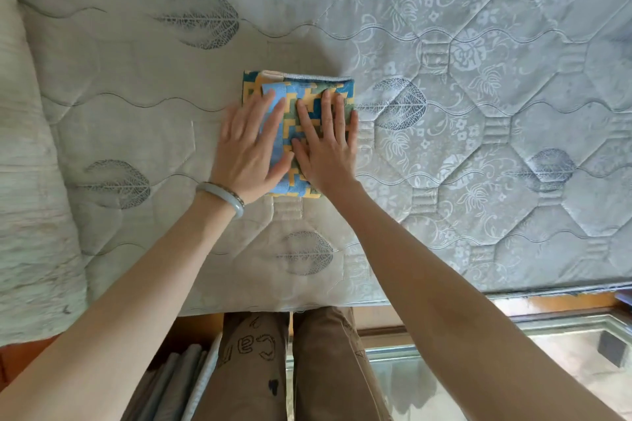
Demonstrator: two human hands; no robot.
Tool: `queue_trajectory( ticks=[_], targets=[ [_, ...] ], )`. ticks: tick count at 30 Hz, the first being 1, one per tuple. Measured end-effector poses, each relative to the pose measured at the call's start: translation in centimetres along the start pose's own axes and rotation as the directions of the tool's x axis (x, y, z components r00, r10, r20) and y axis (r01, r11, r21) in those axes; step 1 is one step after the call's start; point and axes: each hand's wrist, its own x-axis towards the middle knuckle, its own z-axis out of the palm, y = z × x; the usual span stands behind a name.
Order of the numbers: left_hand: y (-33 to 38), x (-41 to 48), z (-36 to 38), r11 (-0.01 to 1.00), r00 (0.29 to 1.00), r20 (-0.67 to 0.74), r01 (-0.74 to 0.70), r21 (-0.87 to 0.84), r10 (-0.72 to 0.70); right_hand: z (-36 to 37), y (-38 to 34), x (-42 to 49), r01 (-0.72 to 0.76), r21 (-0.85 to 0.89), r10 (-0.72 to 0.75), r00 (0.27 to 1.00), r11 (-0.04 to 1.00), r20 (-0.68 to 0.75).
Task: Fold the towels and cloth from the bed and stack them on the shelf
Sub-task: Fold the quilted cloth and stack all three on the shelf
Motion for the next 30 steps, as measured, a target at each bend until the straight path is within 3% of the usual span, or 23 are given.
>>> queue_trajectory(
  ticks=[2,4,6,11,13,15,16,18,20,21,23,25,30],
  targets=[
    [-0.8,0.1,0.6,0.989,0.976,0.196,-0.116,0.087,0.098,-0.2,0.0,0.2,0.005,0.019,-0.005,1.000,1.000,-0.021],
    [-2.1,0.1,1.0,0.987,0.926,0.373,-0.103,0.121,0.051,-0.3,0.4,-0.1,0.031,0.037,-0.030,0.999,0.999,-0.013],
    [-3.2,0.3,1.4,0.980,0.885,0.465,-0.116,0.161,0.028,-0.1,0.5,-0.3,0.039,0.025,-0.040,0.999,0.999,0.014],
    [-2.5,1.0,1.6,0.988,0.882,0.469,-0.017,0.154,-0.058,-0.3,0.4,0.2,0.018,0.037,-0.023,0.989,0.999,0.144],
    [-2.1,0.7,1.1,0.996,0.919,0.383,0.091,0.017,-0.090,-1.4,1.0,0.1,0.008,0.191,-0.032,0.992,0.982,0.125],
    [-1.8,0.6,0.5,0.941,0.950,0.221,0.266,-0.210,-0.219,-3.0,1.8,-0.1,-0.200,0.448,0.169,0.980,0.871,0.110],
    [-1.7,0.6,0.6,0.863,0.922,0.176,0.385,-0.327,-0.345,-3.4,2.4,-0.2,-0.342,0.552,0.323,0.937,0.760,0.135],
    [-1.3,0.8,0.5,0.571,0.756,0.283,0.639,-0.515,-0.591,-3.9,3.1,-0.6,-0.585,0.673,0.527,0.784,0.452,0.328],
    [-1.6,1.4,0.7,0.294,0.589,0.436,0.765,-0.573,-0.680,-4.7,3.5,-0.6,-0.712,0.689,0.489,0.652,0.132,0.580],
    [-2.1,1.8,0.6,0.238,0.533,0.485,0.804,-0.544,-0.693,-5.2,3.7,-0.4,-0.732,0.681,0.446,0.618,0.023,0.648],
    [-3.4,2.0,0.4,0.196,0.499,0.589,0.842,-0.503,-0.635,-6.1,3.8,-0.1,-0.751,0.658,0.377,0.596,-0.052,0.710],
    [-3.8,2.1,0.1,0.130,0.460,0.696,0.871,-0.473,-0.551,-6.5,3.7,0.1,-0.777,0.629,0.341,0.585,-0.026,0.736],
    [1.0,0.7,-6.0,0.109,0.525,0.723,0.835,-0.540,-0.449,-9.6,3.5,-2.0,-0.794,0.600,0.267,0.560,-0.098,0.784]
  ],
)
